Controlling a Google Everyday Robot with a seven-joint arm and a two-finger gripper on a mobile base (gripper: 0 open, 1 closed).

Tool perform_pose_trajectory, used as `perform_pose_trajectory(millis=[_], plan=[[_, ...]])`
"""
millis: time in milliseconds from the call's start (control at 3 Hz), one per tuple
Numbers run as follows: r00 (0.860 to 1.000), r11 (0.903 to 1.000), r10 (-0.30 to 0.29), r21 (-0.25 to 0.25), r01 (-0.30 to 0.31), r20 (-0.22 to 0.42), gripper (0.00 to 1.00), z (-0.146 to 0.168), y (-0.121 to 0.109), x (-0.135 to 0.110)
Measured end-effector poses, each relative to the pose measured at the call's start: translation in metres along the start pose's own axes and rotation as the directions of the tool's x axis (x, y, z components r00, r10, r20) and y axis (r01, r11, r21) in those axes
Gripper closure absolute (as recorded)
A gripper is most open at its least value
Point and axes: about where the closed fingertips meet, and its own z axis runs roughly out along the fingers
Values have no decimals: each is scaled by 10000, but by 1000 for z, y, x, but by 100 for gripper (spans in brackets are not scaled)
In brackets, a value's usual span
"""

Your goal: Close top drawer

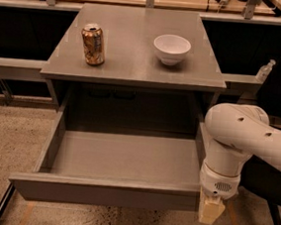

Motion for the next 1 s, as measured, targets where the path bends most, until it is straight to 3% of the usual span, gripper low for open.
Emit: perform_pose_trajectory(millis=[333,667,1000], plan=[[10000,10000,0,-2,0,-1,100,0,0,0],[9968,9876,-357,1553,242,711,100,-39,-43,-17],[9968,9875,-357,1555,242,712,100,-39,-42,-17]])
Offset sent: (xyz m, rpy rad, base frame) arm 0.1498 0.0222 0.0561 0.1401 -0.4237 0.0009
